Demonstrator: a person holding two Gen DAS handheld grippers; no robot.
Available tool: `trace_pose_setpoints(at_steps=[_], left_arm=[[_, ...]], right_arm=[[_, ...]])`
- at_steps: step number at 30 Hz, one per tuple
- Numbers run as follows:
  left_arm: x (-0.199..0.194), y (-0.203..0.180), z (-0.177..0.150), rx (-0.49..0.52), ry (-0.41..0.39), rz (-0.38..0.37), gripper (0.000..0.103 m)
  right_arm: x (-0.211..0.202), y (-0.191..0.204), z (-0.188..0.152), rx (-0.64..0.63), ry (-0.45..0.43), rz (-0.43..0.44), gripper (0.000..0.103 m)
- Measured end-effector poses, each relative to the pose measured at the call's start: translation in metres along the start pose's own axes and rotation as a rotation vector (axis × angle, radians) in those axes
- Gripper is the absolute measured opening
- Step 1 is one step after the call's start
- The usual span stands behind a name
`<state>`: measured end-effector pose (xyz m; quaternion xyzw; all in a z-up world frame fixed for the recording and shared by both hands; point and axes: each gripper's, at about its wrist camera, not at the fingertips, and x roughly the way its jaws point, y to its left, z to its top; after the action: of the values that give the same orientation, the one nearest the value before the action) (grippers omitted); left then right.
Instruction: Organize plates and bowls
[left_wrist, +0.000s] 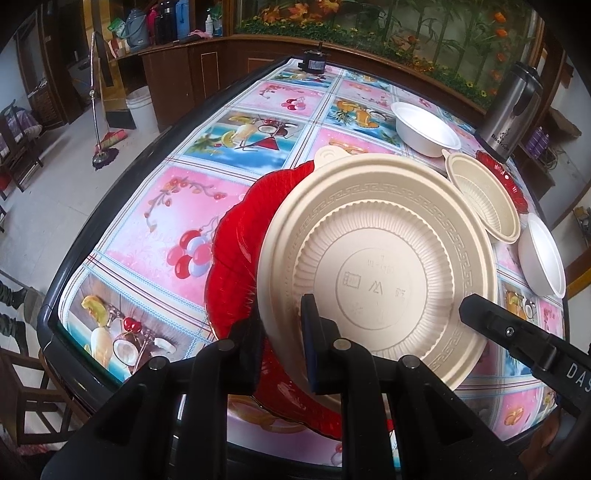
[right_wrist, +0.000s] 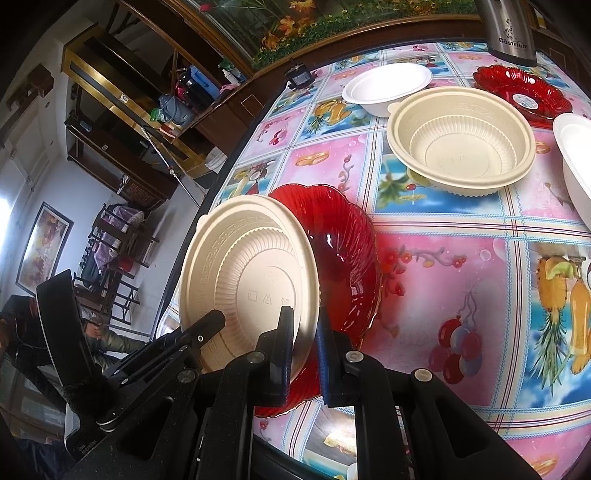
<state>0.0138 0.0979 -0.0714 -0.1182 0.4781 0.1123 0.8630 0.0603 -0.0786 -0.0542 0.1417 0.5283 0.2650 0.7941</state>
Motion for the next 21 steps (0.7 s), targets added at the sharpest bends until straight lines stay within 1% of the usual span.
trace_pose_setpoints(at_steps=[5,7,9,10,11,12,13,14,15,16,17,19,20,21], left_arm=[[0.004,0.000,0.000,-0.002,0.021,-0.005,0.022],[0.005,0.000,0.000,-0.002,0.027,-0.014,0.029],[0.005,0.000,0.000,0.002,0.028,-0.019,0.031],[0.005,0.000,0.000,0.001,0.029,-0.022,0.034],[0.005,0.001,0.001,-0.005,0.031,-0.031,0.037],[0.004,0.001,0.002,-0.007,0.026,-0.040,0.047],[0.003,0.000,0.002,-0.004,0.021,-0.051,0.054],[0.002,-0.001,0.003,0.001,0.021,-0.050,0.058],[0.001,-0.002,0.003,0.006,0.015,-0.036,0.066],[-0.001,-0.001,0.003,0.008,0.007,-0.034,0.069],[-0.002,-0.002,0.004,0.009,0.004,-0.036,0.069],[-0.003,0.000,0.005,0.001,0.011,-0.042,0.069],[-0.003,0.001,0.006,-0.003,0.012,-0.043,0.069],[-0.005,0.002,0.007,-0.008,0.010,-0.046,0.069]], right_arm=[[0.004,0.000,0.001,0.000,0.010,-0.003,0.011],[0.005,0.000,0.000,-0.001,0.013,-0.006,0.011],[0.007,0.000,0.001,0.001,0.019,-0.006,0.011],[0.007,0.001,0.001,-0.001,0.019,-0.008,0.011],[0.008,0.001,0.001,-0.001,0.022,-0.011,0.011],[0.009,0.001,0.002,0.001,0.026,-0.013,0.013],[0.009,0.001,0.002,0.002,0.029,-0.013,0.016],[0.010,0.001,0.002,0.002,0.029,-0.017,0.016],[0.010,0.001,0.003,0.005,0.029,-0.016,0.019],[0.010,0.001,0.003,0.008,0.029,-0.015,0.019],[0.009,0.001,0.003,0.007,0.027,-0.014,0.019],[0.007,0.000,0.004,0.007,0.022,-0.025,0.024],[0.006,-0.001,0.005,0.014,0.021,-0.022,0.033],[0.004,-0.003,0.006,0.023,0.017,-0.011,0.044]])
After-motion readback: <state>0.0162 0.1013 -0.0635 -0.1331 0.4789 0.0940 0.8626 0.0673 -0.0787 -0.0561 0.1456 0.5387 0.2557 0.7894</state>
